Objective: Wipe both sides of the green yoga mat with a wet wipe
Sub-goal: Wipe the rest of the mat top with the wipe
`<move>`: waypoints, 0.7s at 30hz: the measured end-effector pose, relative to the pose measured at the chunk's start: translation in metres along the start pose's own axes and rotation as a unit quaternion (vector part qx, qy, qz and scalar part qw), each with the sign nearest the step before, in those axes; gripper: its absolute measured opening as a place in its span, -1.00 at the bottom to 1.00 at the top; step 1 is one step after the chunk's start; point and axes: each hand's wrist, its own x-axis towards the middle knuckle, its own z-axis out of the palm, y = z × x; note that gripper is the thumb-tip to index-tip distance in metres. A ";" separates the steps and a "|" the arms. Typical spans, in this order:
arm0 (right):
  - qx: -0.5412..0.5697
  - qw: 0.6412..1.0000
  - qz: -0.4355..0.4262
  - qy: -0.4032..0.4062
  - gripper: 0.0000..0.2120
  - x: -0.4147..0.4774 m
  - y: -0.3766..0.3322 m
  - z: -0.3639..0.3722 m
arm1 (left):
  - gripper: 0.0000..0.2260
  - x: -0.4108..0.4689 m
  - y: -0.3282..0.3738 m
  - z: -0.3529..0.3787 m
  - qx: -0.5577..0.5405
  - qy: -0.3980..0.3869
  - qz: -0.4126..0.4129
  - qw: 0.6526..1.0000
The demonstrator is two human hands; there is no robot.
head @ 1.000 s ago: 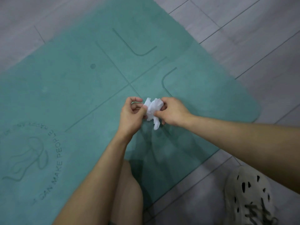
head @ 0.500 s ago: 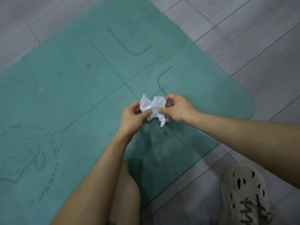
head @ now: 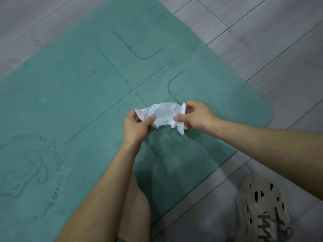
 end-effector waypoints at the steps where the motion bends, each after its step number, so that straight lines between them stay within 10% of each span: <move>1: 0.008 1.000 0.004 0.004 -0.75 0.000 0.001 -0.002 | -0.67 0.001 -0.001 -0.002 0.014 0.015 0.003 1.000; 21: 0.061 0.997 0.036 0.028 -0.87 0.010 0.014 -0.021 | -0.89 0.003 0.002 -0.010 0.039 0.116 -0.008 0.992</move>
